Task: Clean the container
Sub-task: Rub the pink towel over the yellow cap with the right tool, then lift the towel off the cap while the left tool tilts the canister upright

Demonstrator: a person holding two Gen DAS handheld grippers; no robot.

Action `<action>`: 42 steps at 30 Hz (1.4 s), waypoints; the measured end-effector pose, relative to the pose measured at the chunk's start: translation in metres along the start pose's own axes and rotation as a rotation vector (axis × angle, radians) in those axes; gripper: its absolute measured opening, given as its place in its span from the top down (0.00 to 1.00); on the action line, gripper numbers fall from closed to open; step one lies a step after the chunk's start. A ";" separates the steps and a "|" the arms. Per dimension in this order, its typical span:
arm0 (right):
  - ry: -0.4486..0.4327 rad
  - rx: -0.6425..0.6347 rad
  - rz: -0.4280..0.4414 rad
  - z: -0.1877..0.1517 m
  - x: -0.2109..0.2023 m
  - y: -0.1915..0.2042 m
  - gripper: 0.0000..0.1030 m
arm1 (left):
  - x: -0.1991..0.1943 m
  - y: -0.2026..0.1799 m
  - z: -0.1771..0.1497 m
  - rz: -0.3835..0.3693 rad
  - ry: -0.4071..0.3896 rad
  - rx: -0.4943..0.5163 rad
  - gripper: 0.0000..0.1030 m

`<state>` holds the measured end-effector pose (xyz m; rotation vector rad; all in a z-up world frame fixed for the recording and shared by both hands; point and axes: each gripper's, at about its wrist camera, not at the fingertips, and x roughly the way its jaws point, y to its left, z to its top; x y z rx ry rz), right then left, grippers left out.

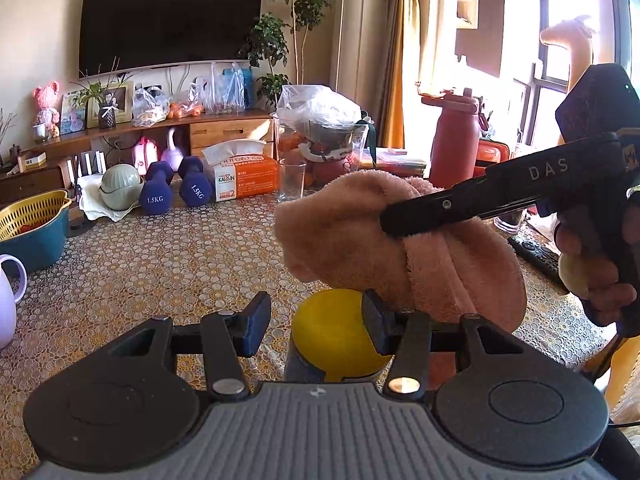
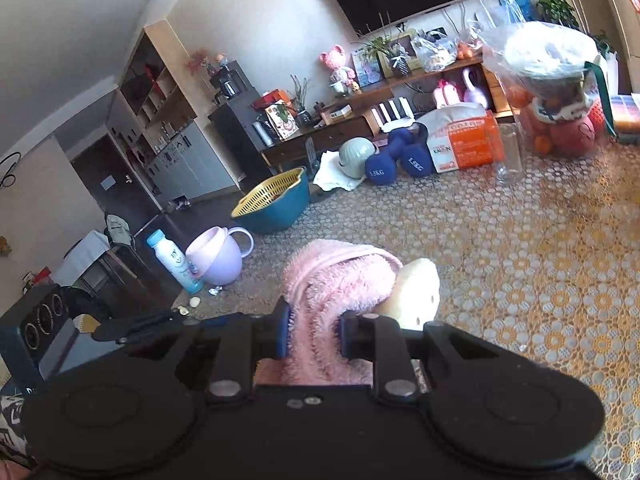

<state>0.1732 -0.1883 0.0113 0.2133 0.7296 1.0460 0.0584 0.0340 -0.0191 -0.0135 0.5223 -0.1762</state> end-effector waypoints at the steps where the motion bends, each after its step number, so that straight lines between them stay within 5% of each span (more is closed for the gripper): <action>1: 0.002 -0.006 0.011 0.000 0.002 0.002 0.80 | 0.000 0.000 0.000 -0.002 -0.001 0.000 0.53; 20: 0.167 0.138 -0.063 -0.050 0.061 -0.040 0.80 | 0.002 0.009 0.000 -0.018 -0.004 -0.021 0.53; 42: 0.062 0.087 -0.118 -0.035 0.018 -0.023 0.80 | -0.002 0.006 0.004 -0.003 0.008 -0.022 0.45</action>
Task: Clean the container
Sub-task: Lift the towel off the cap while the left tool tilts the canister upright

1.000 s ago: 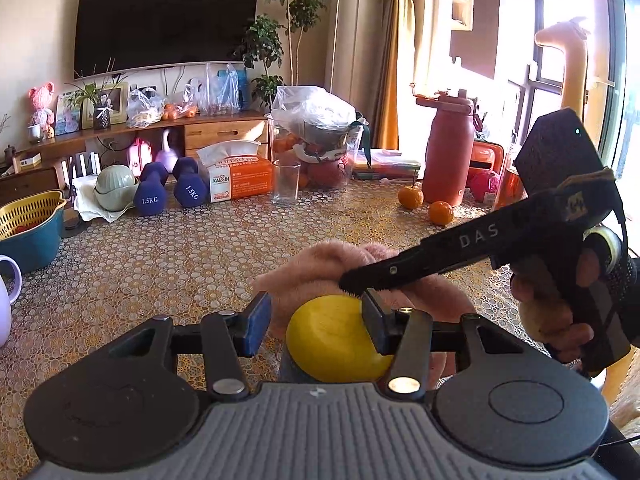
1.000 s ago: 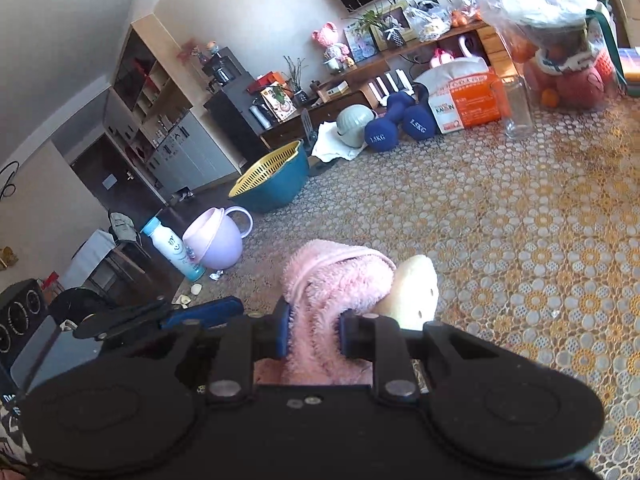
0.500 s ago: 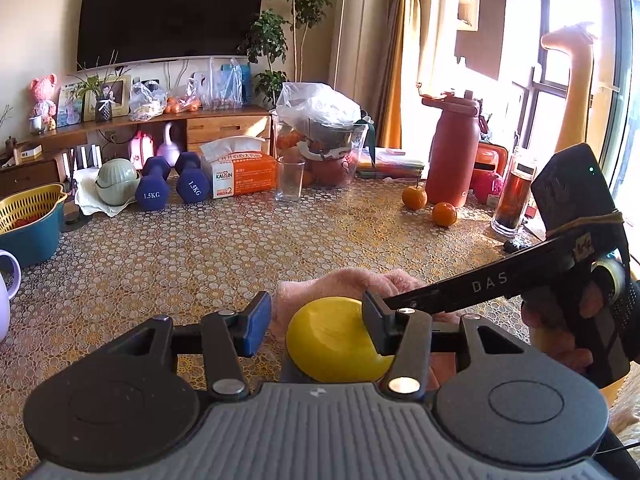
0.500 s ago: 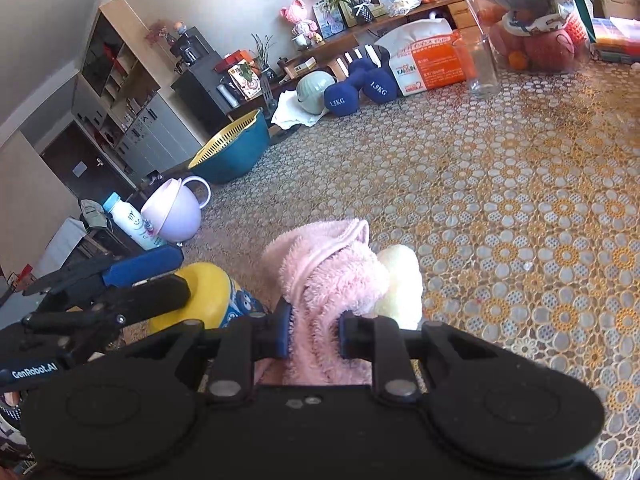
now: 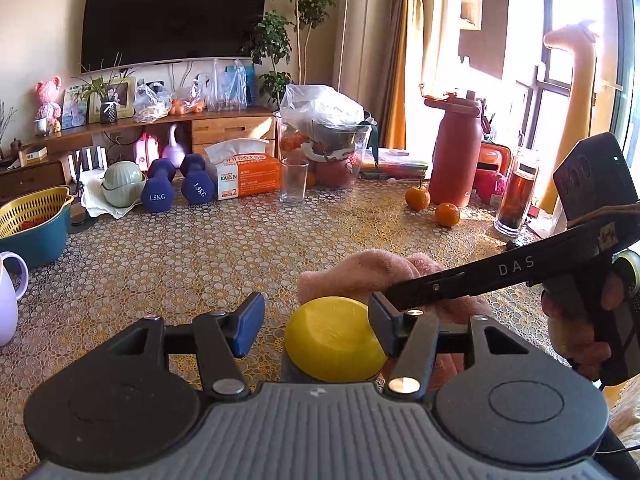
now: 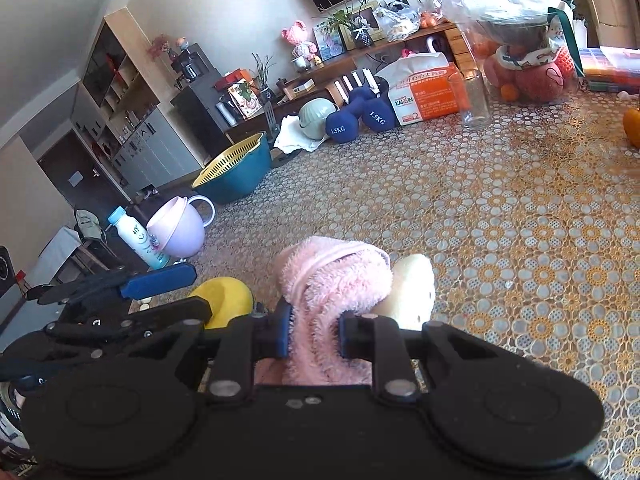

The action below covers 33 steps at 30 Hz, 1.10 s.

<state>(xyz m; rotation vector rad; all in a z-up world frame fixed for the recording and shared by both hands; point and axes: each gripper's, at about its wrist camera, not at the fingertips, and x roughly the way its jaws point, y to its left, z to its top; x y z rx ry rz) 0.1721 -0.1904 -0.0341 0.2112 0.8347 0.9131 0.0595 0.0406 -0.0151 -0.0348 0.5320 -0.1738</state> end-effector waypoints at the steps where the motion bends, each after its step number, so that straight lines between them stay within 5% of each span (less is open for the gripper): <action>1: -0.003 0.001 -0.001 0.001 -0.001 0.000 0.80 | 0.000 0.000 0.001 0.004 0.000 0.000 0.45; 4: -0.016 -0.005 -0.008 0.002 -0.006 0.003 0.80 | -0.004 0.001 0.003 0.006 -0.009 -0.007 0.44; 8: -0.042 -0.012 -0.013 0.006 -0.017 0.003 0.80 | -0.016 -0.001 0.002 -0.017 -0.036 -0.004 0.25; 12: -0.062 -0.024 -0.015 0.011 -0.027 0.006 0.80 | -0.020 -0.012 -0.004 -0.025 -0.035 0.052 0.19; 33: -0.054 -0.274 0.031 0.026 -0.024 0.096 0.80 | 0.039 -0.003 -0.060 0.033 0.068 0.063 0.18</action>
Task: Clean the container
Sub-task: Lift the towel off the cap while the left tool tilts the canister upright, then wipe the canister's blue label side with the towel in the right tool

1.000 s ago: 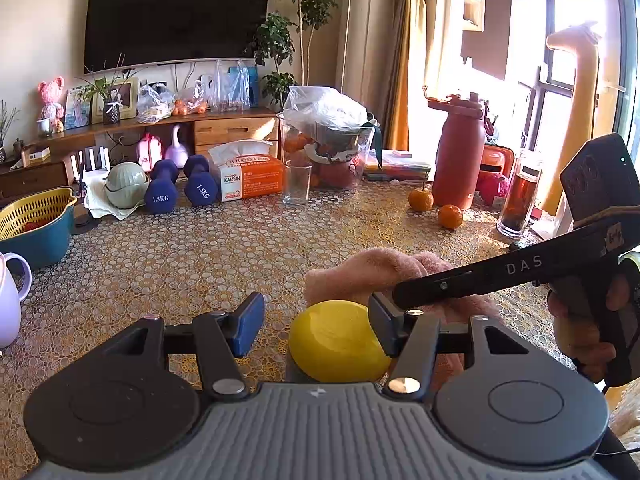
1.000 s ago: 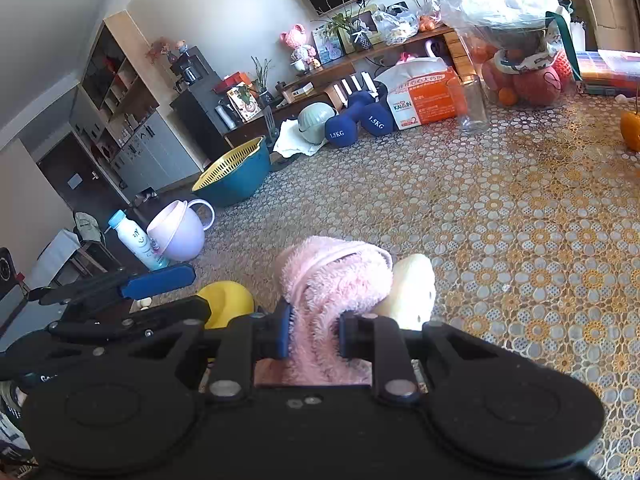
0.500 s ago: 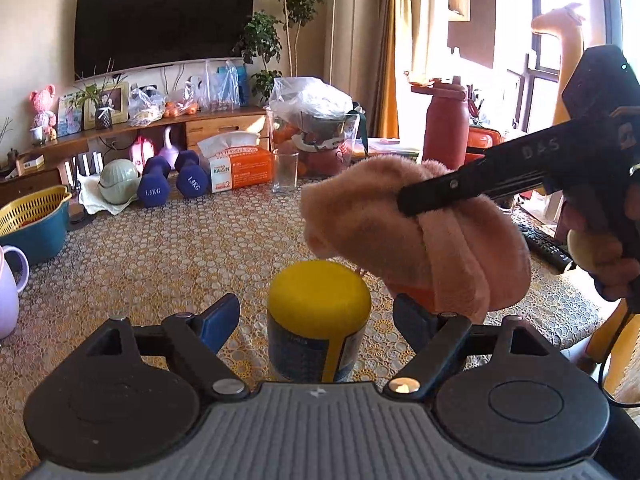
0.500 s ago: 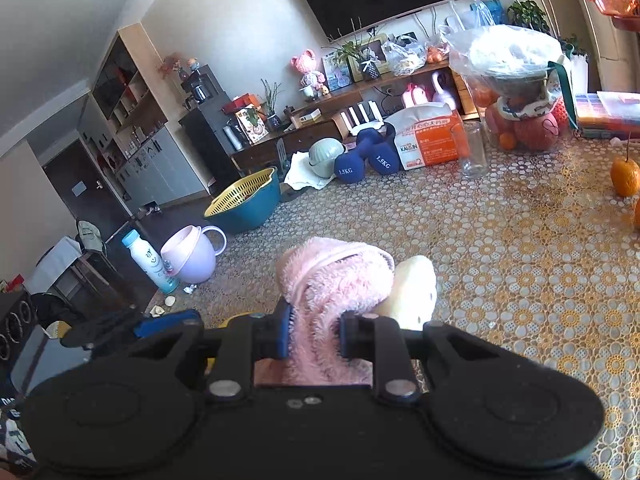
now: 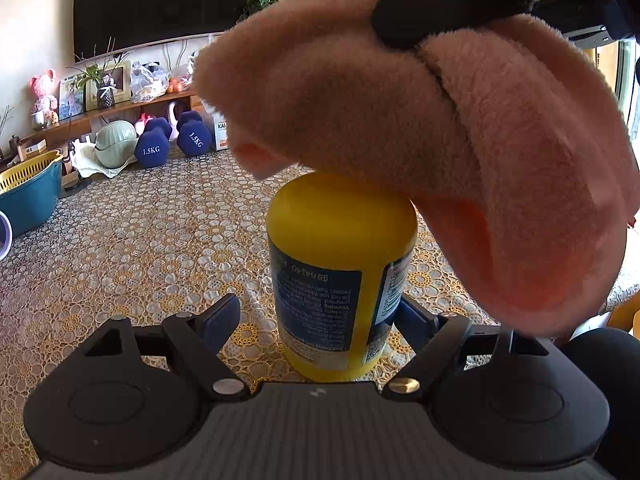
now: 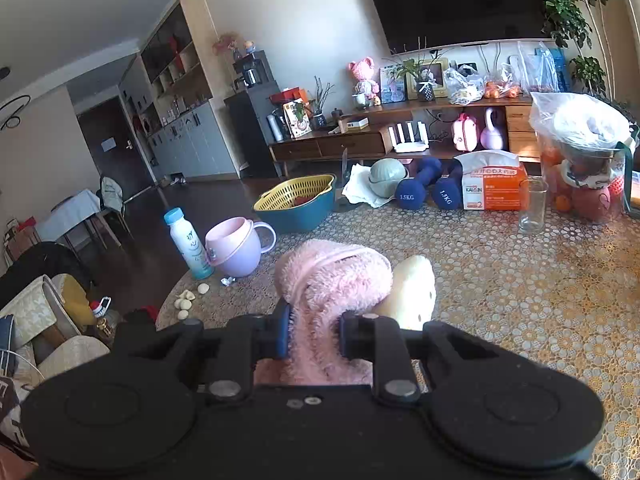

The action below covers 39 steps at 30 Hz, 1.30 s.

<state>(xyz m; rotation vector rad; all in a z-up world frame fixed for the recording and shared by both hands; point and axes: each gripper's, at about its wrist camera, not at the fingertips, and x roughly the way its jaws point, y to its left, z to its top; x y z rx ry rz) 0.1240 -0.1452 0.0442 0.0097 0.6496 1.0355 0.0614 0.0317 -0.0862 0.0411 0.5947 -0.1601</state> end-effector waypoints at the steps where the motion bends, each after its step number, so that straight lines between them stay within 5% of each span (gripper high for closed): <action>1: 0.012 -0.001 0.002 -0.002 0.004 0.001 0.80 | 0.000 0.000 0.000 -0.001 -0.005 0.003 0.19; 6: 0.062 -0.020 -0.030 -0.012 0.022 -0.001 0.80 | -0.002 -0.005 0.001 -0.033 -0.023 0.032 0.38; 22: 0.135 0.033 -0.260 -0.055 0.019 -0.064 0.81 | 0.001 -0.016 0.017 0.045 0.047 0.108 0.39; 31: -0.088 -0.025 -0.101 -0.011 -0.029 -0.032 0.81 | 0.010 -0.039 0.026 0.056 0.076 0.225 0.39; 39: -0.037 -0.102 -0.061 -0.016 -0.001 -0.014 0.81 | 0.014 -0.047 0.029 0.053 0.108 0.240 0.39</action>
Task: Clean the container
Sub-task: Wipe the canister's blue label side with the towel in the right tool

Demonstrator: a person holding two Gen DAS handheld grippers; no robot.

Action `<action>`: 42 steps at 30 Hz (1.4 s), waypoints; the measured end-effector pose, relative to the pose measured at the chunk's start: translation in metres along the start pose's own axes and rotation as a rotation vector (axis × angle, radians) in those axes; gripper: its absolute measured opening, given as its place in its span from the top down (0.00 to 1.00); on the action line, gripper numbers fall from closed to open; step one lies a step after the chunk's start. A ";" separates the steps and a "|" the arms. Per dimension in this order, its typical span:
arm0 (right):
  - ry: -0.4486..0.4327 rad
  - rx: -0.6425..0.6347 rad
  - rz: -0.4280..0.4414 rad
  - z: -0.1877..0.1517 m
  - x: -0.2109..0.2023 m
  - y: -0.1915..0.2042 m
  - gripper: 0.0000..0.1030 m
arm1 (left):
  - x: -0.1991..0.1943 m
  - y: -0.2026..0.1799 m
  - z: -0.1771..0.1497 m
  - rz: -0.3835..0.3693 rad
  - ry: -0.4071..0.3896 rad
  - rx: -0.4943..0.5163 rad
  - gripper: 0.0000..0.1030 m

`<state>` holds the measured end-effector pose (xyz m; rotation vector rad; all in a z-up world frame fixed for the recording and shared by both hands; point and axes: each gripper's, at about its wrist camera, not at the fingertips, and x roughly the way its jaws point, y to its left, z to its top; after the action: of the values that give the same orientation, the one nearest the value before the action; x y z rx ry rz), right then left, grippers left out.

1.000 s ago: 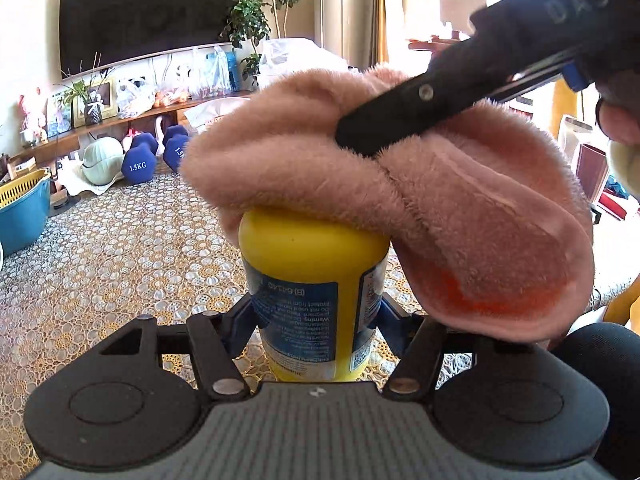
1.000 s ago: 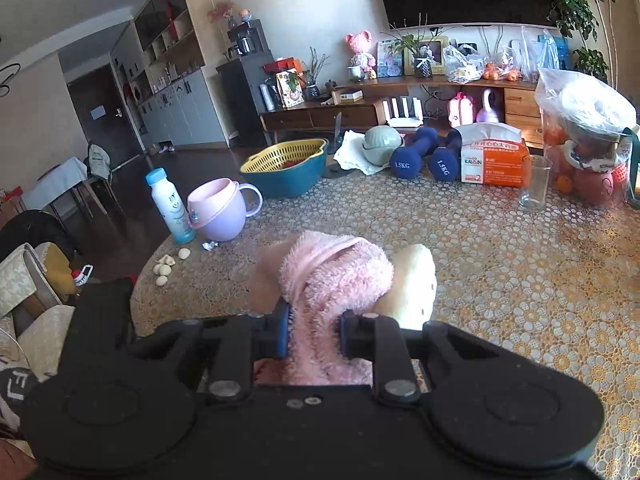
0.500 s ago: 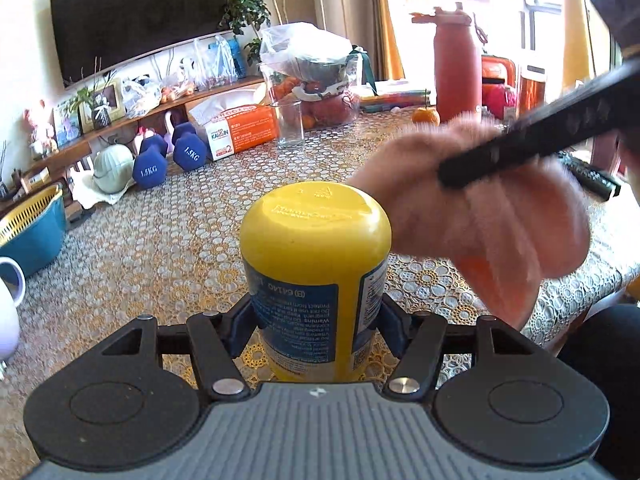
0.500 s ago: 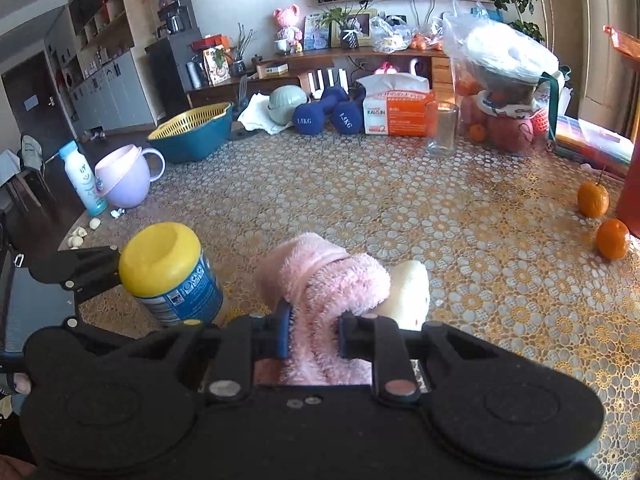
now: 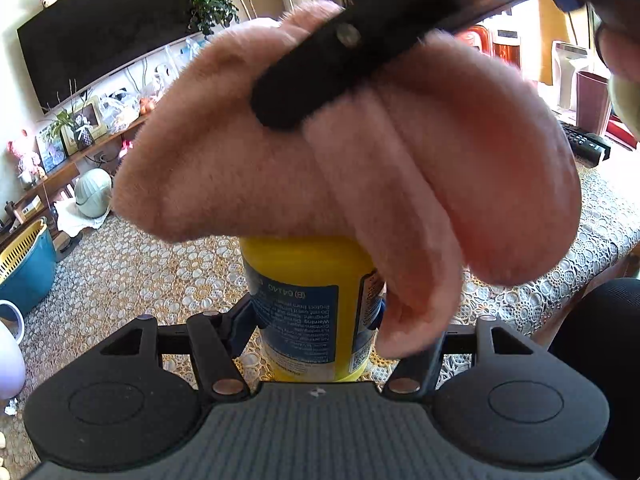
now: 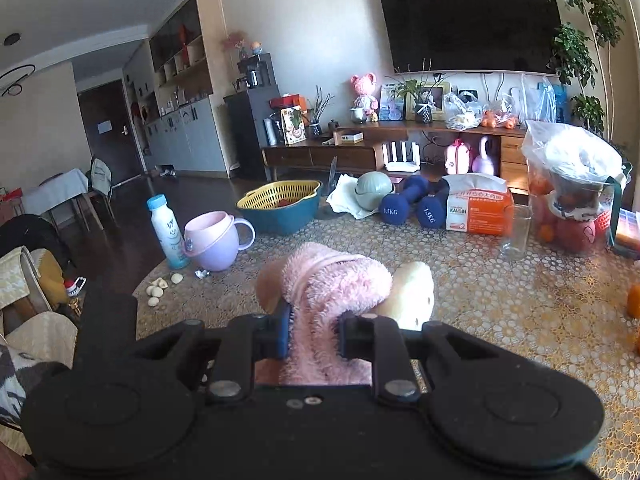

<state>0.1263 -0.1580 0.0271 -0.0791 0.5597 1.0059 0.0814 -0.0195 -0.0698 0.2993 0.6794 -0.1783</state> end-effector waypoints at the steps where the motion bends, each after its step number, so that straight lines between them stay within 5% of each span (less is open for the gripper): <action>1: 0.005 0.000 -0.002 -0.003 0.000 0.000 0.81 | 0.000 0.001 0.000 -0.001 0.003 -0.005 0.39; 29: 0.190 0.019 -0.149 -0.067 0.007 -0.029 0.81 | -0.023 0.016 0.006 -0.031 -0.049 -0.105 0.39; 36: 0.054 0.097 -0.161 -0.038 -0.027 -0.048 0.81 | -0.023 0.015 0.006 -0.039 -0.057 -0.105 0.39; 42: -0.085 0.159 -0.018 0.001 -0.049 -0.047 0.81 | -0.020 0.014 0.008 -0.042 -0.055 -0.104 0.39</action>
<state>0.1453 -0.2218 0.0431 0.0986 0.5584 0.9397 0.0739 -0.0073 -0.0482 0.1801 0.6381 -0.1898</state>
